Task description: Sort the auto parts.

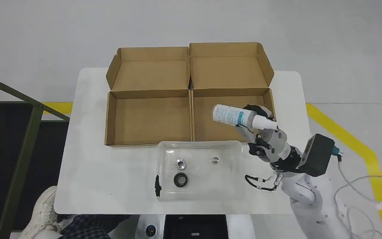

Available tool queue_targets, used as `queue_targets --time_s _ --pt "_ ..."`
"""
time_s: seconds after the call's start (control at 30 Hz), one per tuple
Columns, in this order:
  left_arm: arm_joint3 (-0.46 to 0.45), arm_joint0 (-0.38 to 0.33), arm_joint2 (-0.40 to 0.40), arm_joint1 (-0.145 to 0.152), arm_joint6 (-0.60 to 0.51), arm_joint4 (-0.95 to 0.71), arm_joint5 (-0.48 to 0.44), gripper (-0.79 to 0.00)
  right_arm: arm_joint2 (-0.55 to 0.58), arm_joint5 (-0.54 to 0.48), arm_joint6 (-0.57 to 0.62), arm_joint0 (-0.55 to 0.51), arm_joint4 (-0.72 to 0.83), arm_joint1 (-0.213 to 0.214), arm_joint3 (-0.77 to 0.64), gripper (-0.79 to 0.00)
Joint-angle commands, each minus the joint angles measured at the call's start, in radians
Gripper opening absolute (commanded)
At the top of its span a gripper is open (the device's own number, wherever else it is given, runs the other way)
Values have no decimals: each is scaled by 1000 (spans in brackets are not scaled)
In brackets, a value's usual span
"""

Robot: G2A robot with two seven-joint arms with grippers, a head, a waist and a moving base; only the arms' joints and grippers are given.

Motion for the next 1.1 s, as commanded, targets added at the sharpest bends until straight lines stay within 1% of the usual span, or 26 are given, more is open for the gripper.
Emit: queue_targets --time_s 0.0,0.2,0.6,0.7,0.83,1.07 --pt "0 0 0 0 0 0 0 0 -8 2 10 5 -11 -1 6 -785" --pt "0 0 0 0 0 0 0 0 -35 4 64 36 -39 -3 47 -785" --pt "0 0 0 0 0 0 0 0 -136 35 262 151 -162 -12 161 -785" --pt "0 0 0 0 0 0 0 0 -148 41 308 171 -169 -13 191 -785" --pt "0 0 0 0 0 0 0 0 -163 21 382 205 -189 -13 223 -785" --pt "0 0 0 0 0 0 0 0 -176 16 477 251 -202 -14 269 -785"
